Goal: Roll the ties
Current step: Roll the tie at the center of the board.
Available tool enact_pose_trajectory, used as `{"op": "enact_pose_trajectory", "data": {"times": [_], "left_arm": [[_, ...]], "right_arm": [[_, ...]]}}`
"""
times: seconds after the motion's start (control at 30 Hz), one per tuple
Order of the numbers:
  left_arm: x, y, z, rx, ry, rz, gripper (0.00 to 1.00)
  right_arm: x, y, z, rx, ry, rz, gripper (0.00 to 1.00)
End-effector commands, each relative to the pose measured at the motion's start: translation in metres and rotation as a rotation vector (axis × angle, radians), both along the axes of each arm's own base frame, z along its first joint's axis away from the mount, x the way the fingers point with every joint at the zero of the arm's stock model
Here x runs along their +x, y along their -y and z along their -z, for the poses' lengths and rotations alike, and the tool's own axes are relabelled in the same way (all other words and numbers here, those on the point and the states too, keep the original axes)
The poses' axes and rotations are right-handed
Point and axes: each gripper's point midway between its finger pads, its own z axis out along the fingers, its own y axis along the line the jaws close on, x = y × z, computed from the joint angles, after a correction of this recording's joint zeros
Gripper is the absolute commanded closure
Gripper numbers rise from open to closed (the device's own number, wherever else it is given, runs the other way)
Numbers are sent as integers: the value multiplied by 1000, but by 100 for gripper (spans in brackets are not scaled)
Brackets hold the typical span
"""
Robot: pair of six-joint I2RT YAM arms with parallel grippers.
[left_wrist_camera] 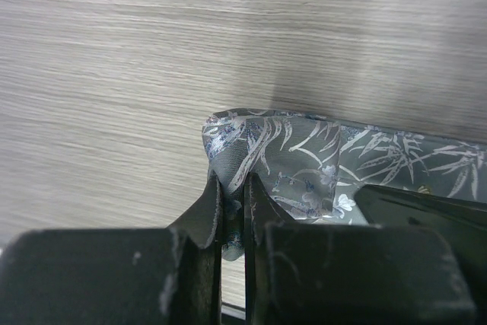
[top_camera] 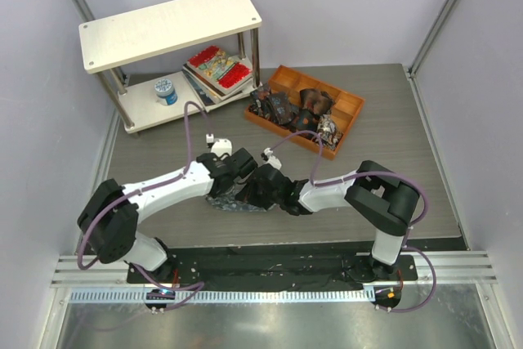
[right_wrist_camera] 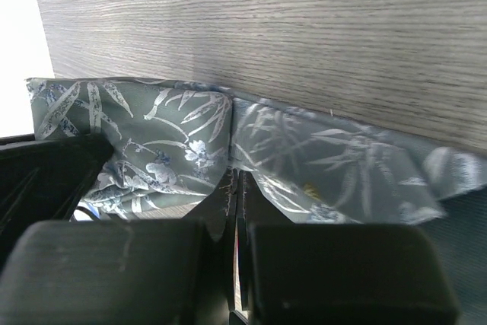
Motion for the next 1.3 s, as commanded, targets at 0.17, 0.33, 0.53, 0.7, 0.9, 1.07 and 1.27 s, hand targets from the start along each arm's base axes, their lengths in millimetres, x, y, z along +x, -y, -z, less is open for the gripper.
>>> {"op": "enact_pose_trajectory", "data": {"times": [0.17, 0.33, 0.53, 0.7, 0.9, 1.07, 1.27], "left_arm": [[4, -22, -15, 291, -24, 49, 100], [5, -28, -18, 376, -29, 54, 100], [9, -24, -19, 461, -33, 62, 100], [11, -16, -30, 585, -15, 95, 100], [12, -3, -32, 757, -8, 146, 100], [9, 10, -23, 843, -11, 195, 100], [4, 25, -14, 898, -18, 257, 100]], "right_arm": [[11, 29, -7, 4, -22, 103, 99], [16, 56, -11, -12, -24, 191, 99], [24, 100, -25, 3, -9, 322, 96], [27, 137, -43, 30, 30, 427, 92], [27, 163, -59, 86, 64, 512, 87], [25, 176, -63, 112, 79, 558, 86], [23, 191, -72, 159, 106, 616, 84]]}}
